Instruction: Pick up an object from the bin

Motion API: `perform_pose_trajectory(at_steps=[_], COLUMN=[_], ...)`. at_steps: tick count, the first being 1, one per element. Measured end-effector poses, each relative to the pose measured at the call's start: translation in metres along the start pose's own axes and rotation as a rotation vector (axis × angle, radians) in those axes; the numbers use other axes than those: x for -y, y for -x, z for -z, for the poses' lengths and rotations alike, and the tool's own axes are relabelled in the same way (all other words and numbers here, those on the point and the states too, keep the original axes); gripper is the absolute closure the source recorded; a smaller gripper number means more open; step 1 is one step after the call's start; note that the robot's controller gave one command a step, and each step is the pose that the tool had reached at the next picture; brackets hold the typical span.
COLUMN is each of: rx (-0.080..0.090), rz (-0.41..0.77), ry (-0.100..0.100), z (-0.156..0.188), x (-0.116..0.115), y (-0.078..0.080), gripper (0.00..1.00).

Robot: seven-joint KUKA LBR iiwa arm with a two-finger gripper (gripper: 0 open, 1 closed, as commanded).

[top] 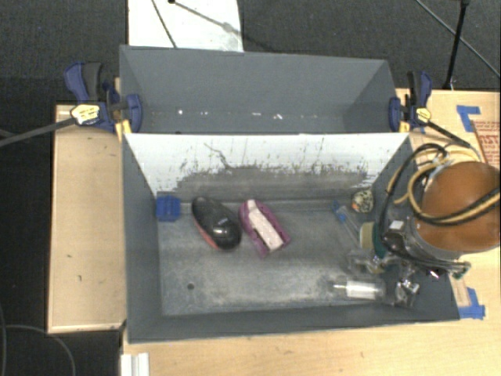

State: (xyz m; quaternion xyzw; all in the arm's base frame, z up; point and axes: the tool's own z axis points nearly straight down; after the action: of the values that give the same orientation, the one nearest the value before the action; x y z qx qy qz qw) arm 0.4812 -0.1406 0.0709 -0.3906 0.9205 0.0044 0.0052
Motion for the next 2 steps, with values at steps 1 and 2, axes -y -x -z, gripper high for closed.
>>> perform_pose_trajectory(at_steps=[1, 2], rx=[-0.007, -0.008], rz=[-0.043, 0.287], ry=[0.009, -0.002], z=[-0.001, 0.044], x=[0.026, 0.037], y=[0.020, 0.029], gripper=[0.00, 0.00])
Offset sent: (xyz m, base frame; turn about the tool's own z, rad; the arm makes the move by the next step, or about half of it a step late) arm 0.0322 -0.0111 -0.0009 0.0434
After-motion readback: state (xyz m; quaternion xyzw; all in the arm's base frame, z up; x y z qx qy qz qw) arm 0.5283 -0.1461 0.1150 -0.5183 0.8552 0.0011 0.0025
